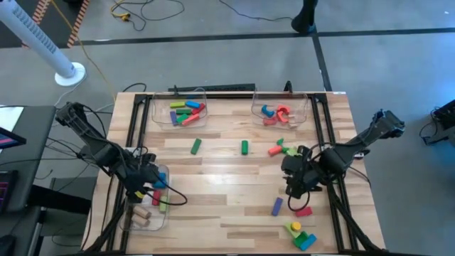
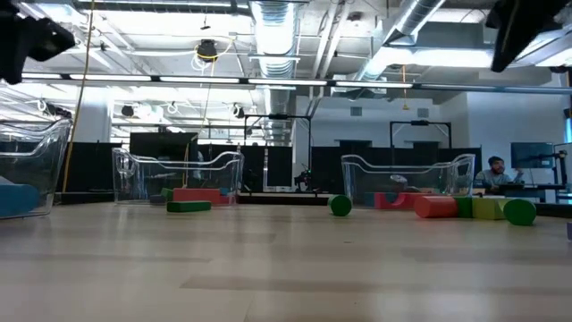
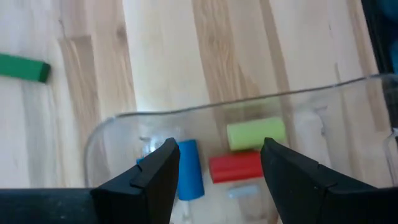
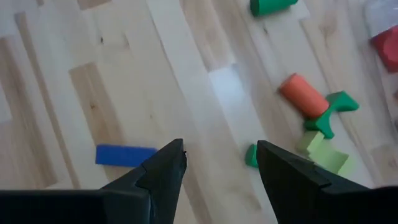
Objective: Sort blocks by size
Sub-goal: Put the green arch block into the top right transparent bin
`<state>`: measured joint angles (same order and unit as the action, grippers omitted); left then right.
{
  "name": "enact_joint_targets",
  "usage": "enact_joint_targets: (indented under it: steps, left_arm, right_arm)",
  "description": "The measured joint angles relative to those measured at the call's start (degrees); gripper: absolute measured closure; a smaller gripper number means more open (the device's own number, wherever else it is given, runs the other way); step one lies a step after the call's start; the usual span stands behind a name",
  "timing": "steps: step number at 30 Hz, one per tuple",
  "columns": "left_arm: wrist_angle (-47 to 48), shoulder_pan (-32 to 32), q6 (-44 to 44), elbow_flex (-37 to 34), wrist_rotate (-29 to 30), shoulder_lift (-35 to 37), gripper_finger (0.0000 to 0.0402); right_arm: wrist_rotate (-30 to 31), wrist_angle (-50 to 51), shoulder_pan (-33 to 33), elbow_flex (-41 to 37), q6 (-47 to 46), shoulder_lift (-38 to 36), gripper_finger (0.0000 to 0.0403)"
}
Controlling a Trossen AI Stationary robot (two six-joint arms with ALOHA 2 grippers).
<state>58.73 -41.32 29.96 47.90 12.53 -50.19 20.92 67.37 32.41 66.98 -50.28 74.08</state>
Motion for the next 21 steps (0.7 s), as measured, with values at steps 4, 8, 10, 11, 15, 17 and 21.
enact_joint_targets:
  steps: [4,8,10,11,15,17,21]
  left_arm:
    - [-1.0,0.0,-2.0,0.4,1.3,-0.1,0.0186]
    - [-4.0,0.0,-4.4,0.5,1.7,-0.1,0.0186]
    - [-5.7,0.0,-5.8,0.5,1.9,-0.1,0.0186]
    - [-6.6,0.0,-6.4,0.5,1.9,-0.1,0.0186]
    - [-9.8,0.0,-9.1,0.5,2.7,-0.1,0.0186]
    - [-11.1,0.0,-10.4,0.5,3.7,-0.1,0.0186]
    - [-13.8,0.1,-13.7,0.5,4.7,-0.1,0.0186]
  right_arm:
    - [-0.1,-1.3,2.3,-0.7,-2.0,0.3,0.0173]
    - [-0.6,-3.3,4.4,-2.2,-4.2,0.3,0.0173]
    - [-1.3,-5.2,5.4,-2.8,-5.6,0.3,0.0173]
    - [-1.5,-6.1,5.8,-3.0,-6.1,0.3,0.0173]
    - [-1.7,-10.7,7.9,-4.4,-8.4,0.3,0.0173]
    - [-3.1,-14.8,8.6,-5.7,-9.0,0.3,0.0173]
    - [-5.2,-22.0,10.2,-7.5,-10.2,1.2,0.0173]
